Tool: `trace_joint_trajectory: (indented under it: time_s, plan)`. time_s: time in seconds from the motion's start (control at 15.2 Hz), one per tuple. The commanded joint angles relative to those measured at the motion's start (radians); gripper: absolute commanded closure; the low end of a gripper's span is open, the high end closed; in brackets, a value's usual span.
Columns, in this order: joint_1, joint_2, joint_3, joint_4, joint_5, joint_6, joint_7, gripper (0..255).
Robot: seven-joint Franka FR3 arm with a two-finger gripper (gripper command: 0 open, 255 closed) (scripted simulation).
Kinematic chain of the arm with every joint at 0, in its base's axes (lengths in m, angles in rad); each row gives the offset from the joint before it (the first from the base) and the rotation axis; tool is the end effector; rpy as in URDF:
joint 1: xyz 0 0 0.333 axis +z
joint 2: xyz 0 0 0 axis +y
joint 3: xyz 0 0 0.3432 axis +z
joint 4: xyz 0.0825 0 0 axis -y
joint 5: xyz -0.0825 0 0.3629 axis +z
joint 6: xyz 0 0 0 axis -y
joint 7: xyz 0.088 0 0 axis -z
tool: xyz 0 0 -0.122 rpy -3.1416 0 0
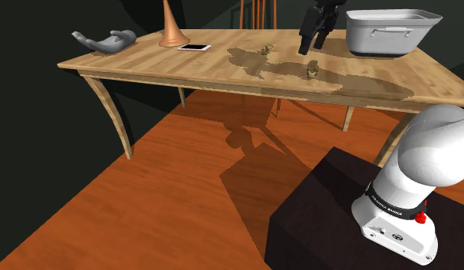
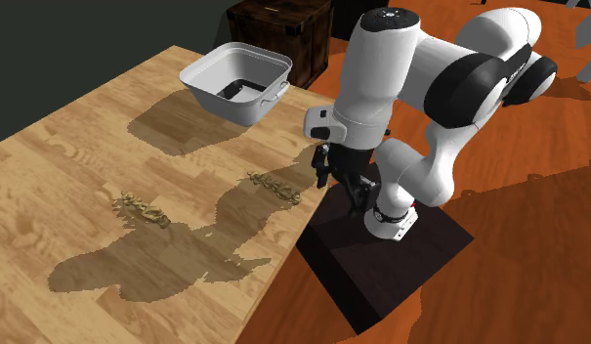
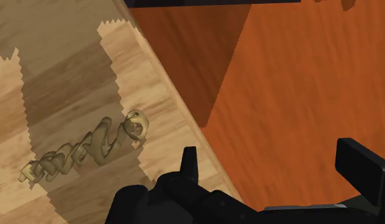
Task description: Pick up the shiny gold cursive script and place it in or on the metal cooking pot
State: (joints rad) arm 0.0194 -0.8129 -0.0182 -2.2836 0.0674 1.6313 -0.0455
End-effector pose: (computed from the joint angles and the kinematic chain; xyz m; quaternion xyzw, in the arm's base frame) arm 0.2666 0.0056 0.6411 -0.9956 -0.0262 -0.0809 0.0387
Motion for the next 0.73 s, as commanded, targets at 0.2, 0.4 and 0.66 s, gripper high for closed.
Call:
trace_joint_trajectory:
  time_s: [0.2,0.4,0.66]
  plan:
    - [-0.081,0.060,0.019,0.004,-0.028,0.058,0.136,0]
    - [-0.162,0.115,0.034,0.010,-0.061,0.105,0.274,0]
    - [-0.269,0.177,0.049,0.018,-0.109,0.150,0.461,0]
